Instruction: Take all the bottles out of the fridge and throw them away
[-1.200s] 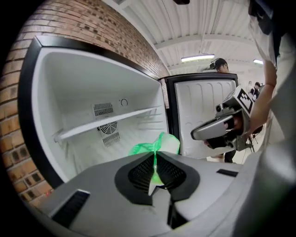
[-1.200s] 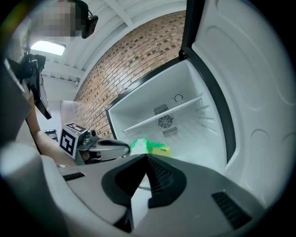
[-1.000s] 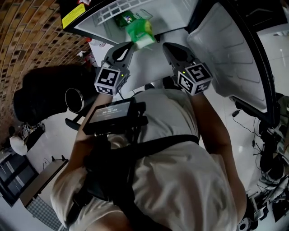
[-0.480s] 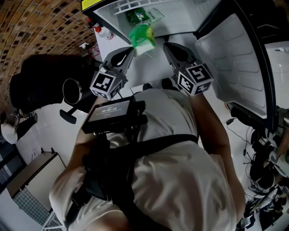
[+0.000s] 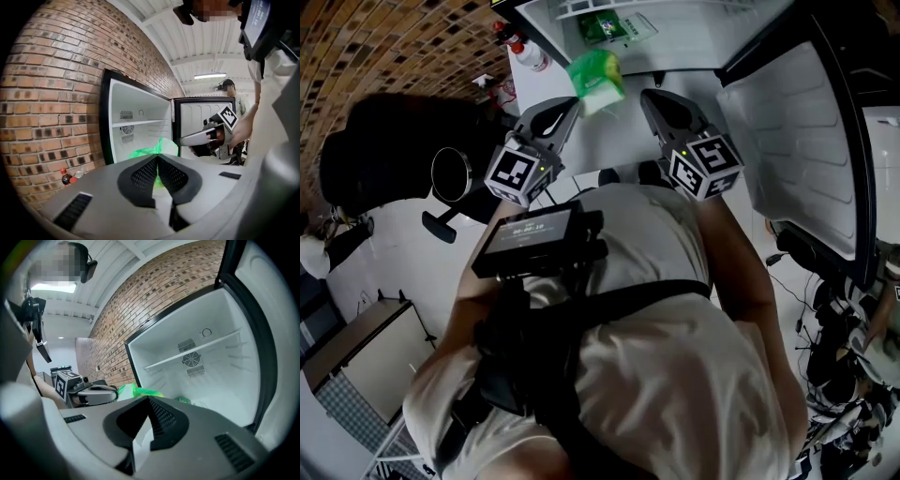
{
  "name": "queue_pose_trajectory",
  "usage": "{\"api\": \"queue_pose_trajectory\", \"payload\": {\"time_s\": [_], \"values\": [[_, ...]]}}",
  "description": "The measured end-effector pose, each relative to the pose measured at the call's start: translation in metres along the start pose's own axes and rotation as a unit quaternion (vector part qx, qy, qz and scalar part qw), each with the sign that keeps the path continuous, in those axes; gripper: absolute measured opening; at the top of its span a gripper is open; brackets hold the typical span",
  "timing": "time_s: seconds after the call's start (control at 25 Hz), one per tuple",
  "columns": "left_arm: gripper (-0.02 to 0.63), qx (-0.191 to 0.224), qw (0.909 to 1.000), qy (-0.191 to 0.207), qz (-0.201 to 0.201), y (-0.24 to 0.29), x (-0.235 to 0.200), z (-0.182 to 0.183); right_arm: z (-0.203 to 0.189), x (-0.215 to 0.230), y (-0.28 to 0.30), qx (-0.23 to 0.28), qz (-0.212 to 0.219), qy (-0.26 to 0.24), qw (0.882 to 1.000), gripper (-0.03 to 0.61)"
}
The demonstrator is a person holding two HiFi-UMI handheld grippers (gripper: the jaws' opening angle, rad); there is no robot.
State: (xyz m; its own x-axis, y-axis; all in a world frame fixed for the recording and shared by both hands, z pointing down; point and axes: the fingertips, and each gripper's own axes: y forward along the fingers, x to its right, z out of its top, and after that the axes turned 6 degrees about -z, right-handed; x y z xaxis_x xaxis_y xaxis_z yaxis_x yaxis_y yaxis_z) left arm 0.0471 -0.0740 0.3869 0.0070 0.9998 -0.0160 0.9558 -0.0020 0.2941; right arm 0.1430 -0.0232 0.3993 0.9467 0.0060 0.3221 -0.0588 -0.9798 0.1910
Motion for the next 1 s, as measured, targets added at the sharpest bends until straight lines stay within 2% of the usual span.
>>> {"api": "queue_pose_trajectory", "payload": {"time_s": [0.56, 0.84, 1.0], "values": [[0.012, 0.0, 0.9977, 0.0, 0.068, -0.026, 0.002, -0.015, -0.001, -0.02, 0.007, -0.016, 0.09, -0.022, 0.996, 0.006], [0.012, 0.01, 0.9911, -0.016, 0.132, -0.052, -0.001, -0.023, -0.003, -0.034, 0.016, -0.026, 0.145, -0.033, 0.989, 0.006], [0.012, 0.012, 0.9869, -0.043, 0.155, -0.069, 0.002, -0.021, -0.007, -0.05, 0.024, -0.032, 0.163, -0.037, 0.985, 0.006]]}}
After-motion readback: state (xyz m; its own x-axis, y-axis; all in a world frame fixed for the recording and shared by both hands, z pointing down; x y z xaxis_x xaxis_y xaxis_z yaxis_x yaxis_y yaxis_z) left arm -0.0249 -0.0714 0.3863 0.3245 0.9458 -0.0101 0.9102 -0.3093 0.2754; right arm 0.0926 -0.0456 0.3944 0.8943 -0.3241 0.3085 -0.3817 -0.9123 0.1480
